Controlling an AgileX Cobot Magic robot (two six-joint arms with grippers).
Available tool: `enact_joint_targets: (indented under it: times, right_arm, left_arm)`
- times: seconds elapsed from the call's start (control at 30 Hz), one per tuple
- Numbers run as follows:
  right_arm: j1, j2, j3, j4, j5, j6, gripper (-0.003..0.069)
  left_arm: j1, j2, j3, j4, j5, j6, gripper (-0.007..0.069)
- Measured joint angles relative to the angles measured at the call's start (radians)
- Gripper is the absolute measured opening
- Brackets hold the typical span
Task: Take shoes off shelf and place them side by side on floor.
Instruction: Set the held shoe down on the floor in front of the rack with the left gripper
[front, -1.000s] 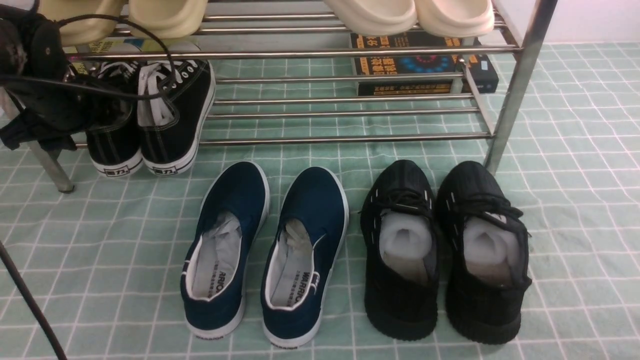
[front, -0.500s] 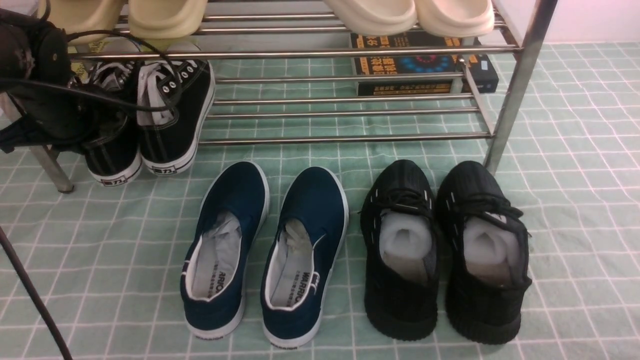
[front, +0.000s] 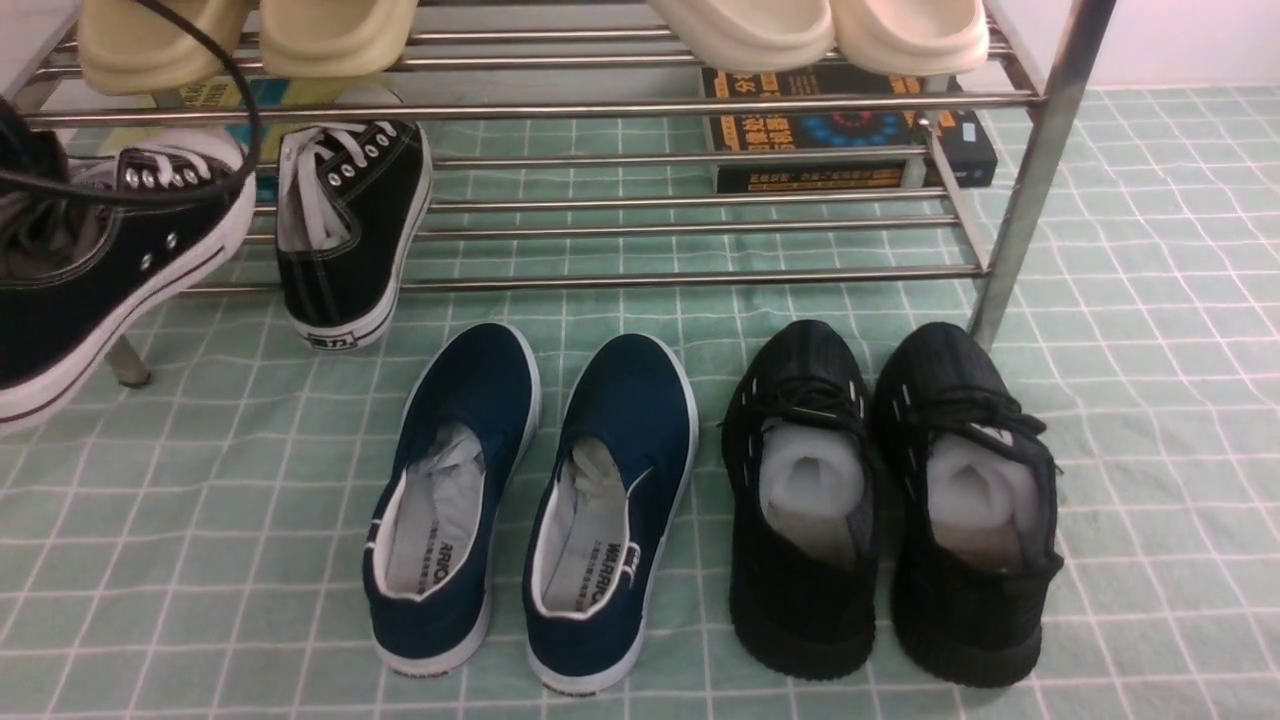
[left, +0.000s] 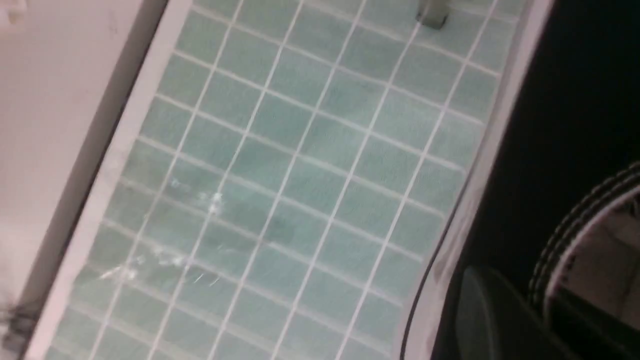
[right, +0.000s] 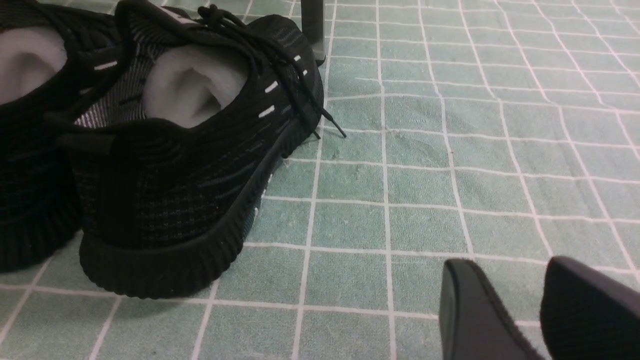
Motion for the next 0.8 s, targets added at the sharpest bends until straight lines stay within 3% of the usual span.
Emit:
enact_joint_targets:
  times: [0.23,0.4,0.53,0.8]
  right_arm:
    - [0.000,0.000,0.000,0.000,0.000,0.000,0.0237]
    - [0.000,0.000,0.000,0.000,0.000,0.000,0.0237]
    - [0.000,0.000,0.000,0.000,0.000,0.000,0.0237]
    - [0.000,0.000,0.000,0.000,0.000,0.000,0.0237]
  left_arm:
    - [0.000,-0.126,0.266,-0.001,-0.011,-0.075,0.0016]
    - [0.000,-0.135,0.458,0.016,-0.134,-0.185,0.0017]
    - [0.000,-0.124,0.520,0.052,-0.230,-0.257,0.0017]
    - [0.012,-0.083,0.523,0.069,-0.317,-0.287,0.0017]
